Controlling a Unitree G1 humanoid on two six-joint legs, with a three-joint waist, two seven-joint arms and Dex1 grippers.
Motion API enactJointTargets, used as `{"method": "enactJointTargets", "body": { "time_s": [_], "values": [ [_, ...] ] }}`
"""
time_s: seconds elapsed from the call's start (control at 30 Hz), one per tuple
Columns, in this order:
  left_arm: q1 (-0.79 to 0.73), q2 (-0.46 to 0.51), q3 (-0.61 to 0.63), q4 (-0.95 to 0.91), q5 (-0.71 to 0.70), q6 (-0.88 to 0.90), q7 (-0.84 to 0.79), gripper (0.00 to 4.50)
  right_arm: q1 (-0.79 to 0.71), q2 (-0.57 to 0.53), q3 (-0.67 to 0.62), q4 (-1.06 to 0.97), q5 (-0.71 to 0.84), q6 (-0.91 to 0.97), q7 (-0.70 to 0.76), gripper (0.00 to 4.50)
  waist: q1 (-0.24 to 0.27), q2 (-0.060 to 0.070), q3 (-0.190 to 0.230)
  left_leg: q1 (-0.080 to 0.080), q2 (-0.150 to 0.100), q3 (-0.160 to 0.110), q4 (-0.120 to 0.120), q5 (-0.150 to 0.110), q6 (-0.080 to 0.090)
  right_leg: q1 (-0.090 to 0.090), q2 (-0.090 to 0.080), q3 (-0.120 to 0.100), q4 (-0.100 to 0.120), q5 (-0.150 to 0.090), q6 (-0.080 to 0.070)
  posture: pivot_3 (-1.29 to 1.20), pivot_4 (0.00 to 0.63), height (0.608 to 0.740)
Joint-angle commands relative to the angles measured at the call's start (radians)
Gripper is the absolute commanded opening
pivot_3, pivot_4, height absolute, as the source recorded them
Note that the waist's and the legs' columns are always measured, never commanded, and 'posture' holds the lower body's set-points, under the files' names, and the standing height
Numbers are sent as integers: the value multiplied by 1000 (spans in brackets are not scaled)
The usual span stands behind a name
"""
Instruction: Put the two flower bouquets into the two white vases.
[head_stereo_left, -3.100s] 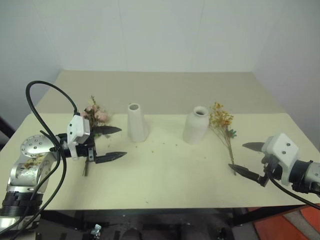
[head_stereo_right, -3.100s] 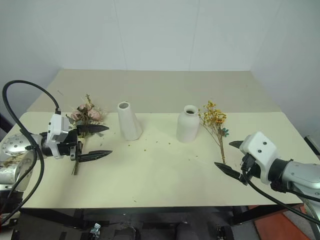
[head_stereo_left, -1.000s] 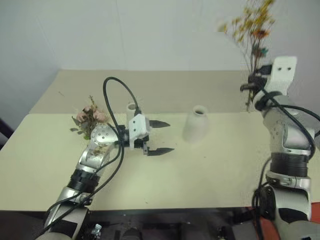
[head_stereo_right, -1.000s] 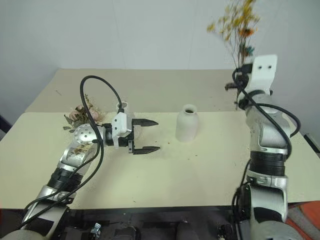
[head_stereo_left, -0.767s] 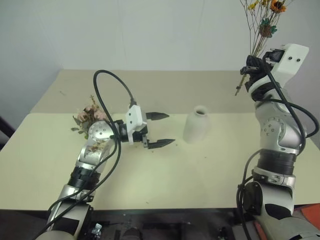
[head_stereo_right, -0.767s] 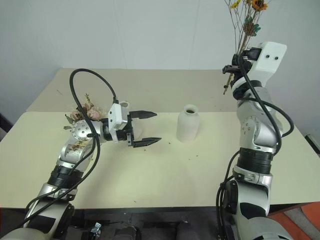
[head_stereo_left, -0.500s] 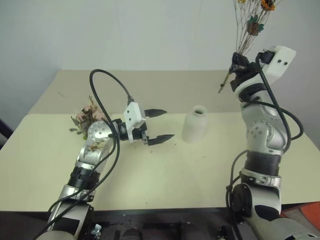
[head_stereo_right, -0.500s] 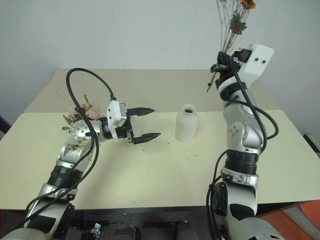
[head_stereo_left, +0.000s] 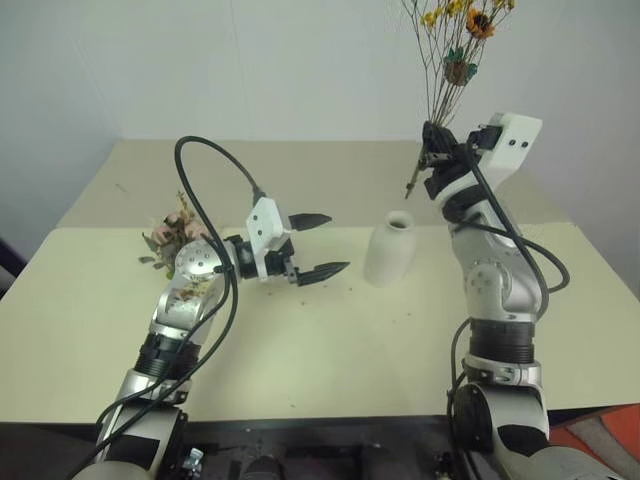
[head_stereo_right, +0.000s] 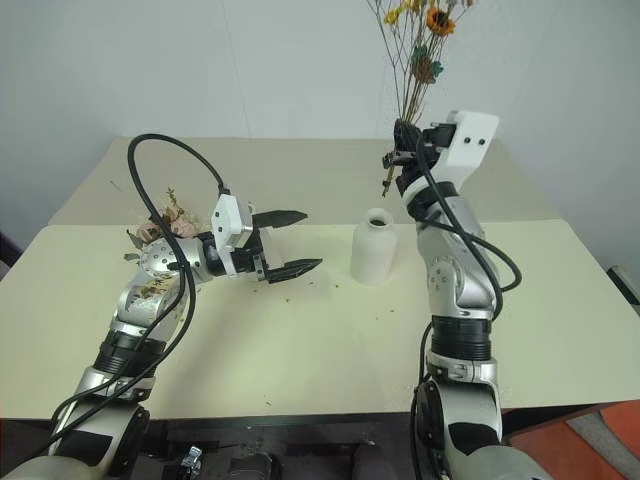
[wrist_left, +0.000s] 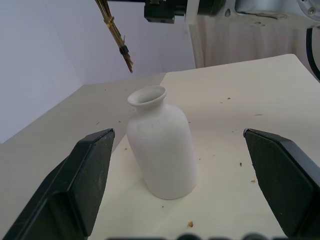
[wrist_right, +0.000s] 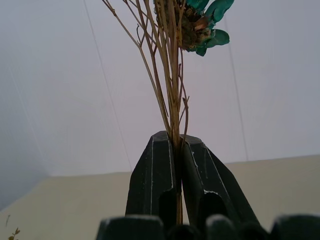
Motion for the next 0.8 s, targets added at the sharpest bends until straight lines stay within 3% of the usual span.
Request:
{"method": "enactJointTargets", "body": {
  "time_s": [0.03, 0.73, 0.8],
  "values": [
    [-22, -7, 5, -15, 3, -15, 12, 4500, 21, -1, 7, -63, -4, -31, -3, 441, 0, 0, 0, 0, 0, 0, 0, 0, 0, 0, 0, 0, 0, 0, 0, 0, 150, 740],
    [4, 6, 19, -45, -17, -25, -16, 4500, 148, 27, 77, -2, -48, -170, 81, 441, -9, 0, 0, 0, 0, 0, 0, 0, 0, 0, 0, 0, 0, 0, 0, 0, 150, 740],
    [4, 9, 17, -44, -8, -23, -11, 4500, 155, 26, 84, -9, -47, -174, 92, 834, -9, 0, 0, 0, 0, 0, 0, 0, 0, 0, 0, 0, 0, 0, 0, 0, 150, 740]
  ]
}}
